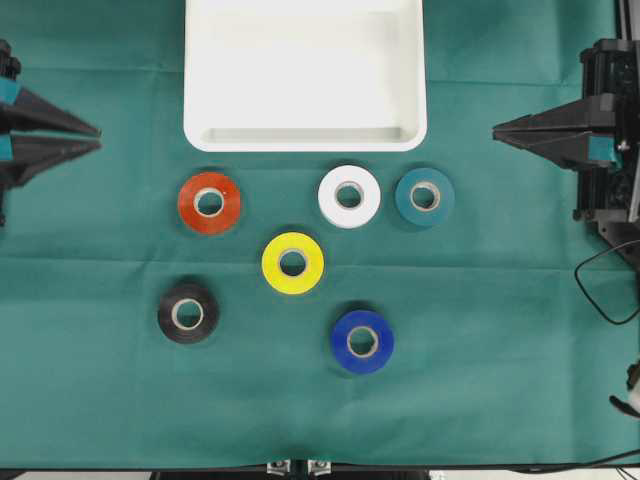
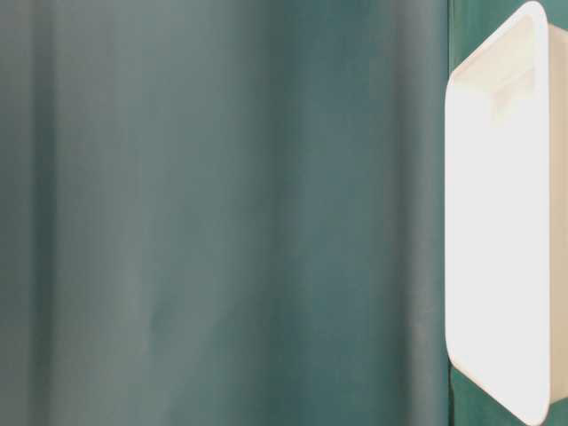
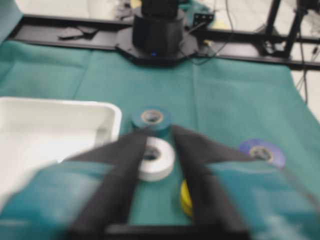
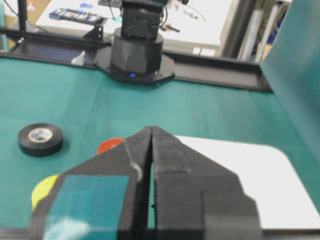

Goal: Put the tape alternately from left to right into the white case.
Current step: 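Raise both grippers from rest and move them toward the tape rolls, then move the right gripper over the yellow tape roll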

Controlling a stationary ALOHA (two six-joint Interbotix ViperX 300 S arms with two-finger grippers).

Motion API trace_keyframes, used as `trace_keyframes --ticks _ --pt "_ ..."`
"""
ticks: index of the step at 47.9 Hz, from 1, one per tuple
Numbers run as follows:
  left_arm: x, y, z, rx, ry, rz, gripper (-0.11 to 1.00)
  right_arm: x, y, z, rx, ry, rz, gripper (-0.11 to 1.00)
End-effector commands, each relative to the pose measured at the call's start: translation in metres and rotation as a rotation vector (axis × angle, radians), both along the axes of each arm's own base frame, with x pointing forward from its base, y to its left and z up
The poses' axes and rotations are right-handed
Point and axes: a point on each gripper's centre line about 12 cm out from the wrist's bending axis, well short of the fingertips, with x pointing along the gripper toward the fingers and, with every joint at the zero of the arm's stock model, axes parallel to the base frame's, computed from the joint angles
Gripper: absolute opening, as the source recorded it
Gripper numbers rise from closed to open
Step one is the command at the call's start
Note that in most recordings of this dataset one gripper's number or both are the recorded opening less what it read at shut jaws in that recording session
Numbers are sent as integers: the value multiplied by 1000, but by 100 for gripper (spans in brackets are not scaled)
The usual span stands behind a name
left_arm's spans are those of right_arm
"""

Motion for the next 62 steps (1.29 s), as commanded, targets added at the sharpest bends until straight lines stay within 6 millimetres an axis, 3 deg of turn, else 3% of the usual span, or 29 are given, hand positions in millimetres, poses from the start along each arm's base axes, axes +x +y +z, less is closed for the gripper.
trace_keyframes --ticks 1,6,10,17,32,62 --pt "4 0 11 0 -14 -1 7 7 -1 11 26 10 -4 0" --pt "4 0 11 0 15 -2 30 12 -1 14 50 43 -5 14" --pt "5 -1 10 0 51 -4 52 16 -2 14 60 70 -8 36" --pt "6 -1 13 -1 100 -6 52 21 -2 15 61 88 -8 76" --pt "10 -1 10 -1 181 -8 52 42 -5 14 66 175 -20 72" --pt "65 5 -36 -33 602 19 52 110 -8 -28 93 618 -38 72"
